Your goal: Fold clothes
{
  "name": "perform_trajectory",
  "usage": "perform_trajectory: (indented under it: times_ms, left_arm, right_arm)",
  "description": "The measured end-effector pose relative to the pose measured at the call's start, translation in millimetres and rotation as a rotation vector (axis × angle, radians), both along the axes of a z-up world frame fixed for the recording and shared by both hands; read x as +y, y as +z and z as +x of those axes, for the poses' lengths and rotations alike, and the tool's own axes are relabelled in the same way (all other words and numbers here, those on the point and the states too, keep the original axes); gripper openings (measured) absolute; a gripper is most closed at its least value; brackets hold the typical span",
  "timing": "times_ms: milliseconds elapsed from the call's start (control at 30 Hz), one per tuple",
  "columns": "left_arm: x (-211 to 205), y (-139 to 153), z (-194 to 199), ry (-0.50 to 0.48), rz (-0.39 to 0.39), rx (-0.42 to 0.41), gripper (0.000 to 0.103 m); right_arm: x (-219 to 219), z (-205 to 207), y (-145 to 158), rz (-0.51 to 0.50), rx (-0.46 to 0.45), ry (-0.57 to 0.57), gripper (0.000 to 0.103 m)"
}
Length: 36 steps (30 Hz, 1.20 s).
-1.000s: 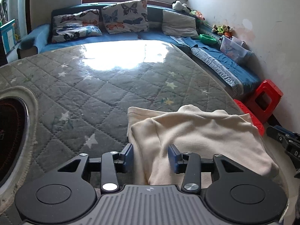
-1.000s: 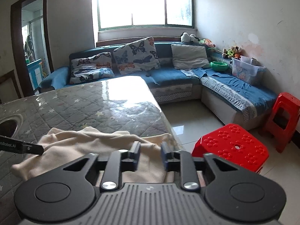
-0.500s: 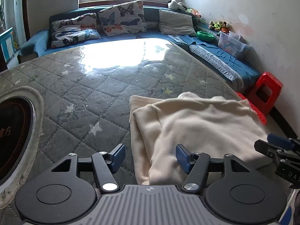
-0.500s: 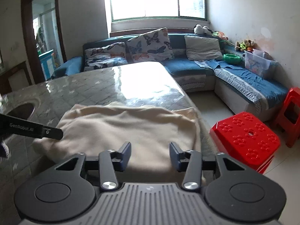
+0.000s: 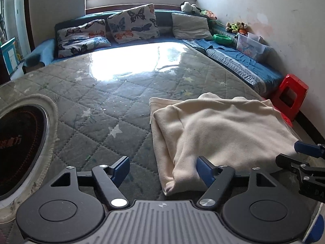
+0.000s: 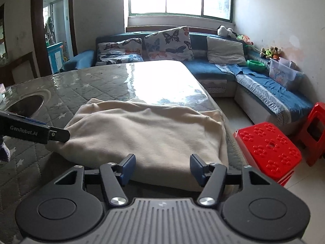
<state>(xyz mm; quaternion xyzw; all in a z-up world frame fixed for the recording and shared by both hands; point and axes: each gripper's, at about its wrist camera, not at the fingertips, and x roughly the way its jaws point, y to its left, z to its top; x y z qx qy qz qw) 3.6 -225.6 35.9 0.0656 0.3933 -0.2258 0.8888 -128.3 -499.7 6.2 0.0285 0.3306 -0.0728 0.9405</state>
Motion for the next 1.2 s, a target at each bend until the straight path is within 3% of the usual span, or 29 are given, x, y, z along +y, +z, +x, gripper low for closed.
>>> perform_trajectory:
  times_ms: [100, 233, 300, 467, 700, 900, 1200]
  left_arm:
    - [1, 0, -8, -0.016, 0.019, -0.016, 0.088]
    - [2, 0, -17, -0.031, 0.026, -0.022, 0.090]
    - [4, 0, -21, -0.034, 0.026, -0.024, 0.092]
    - [5, 2, -32, -0.044, 0.031, -0.036, 0.094]
    - [7, 2, -48, -0.065, 0.041, -0.064, 0.094]
    - [10, 1, -58, -0.074, 0.036, -0.066, 0.094]
    - [11, 1, -68, -0.078, 0.037, -0.083, 0.097]
  right_arm:
    - [2, -2, 0, 0.014, 0.003, -0.008, 0.075]
    - [6, -7, 1, 0.032, 0.009, -0.016, 0.079]
    - [7, -8, 1, 0.033, 0.011, -0.026, 0.087]
    - [9, -16, 1, 0.049, 0.015, -0.050, 0.088]
    - [16, -27, -1, 0.037, 0.020, -0.080, 0.099]
    - [21, -35, -3, 0.038, 0.021, -0.105, 0.103]
    - [24, -44, -6, 0.043, 0.021, -0.127, 0.103]
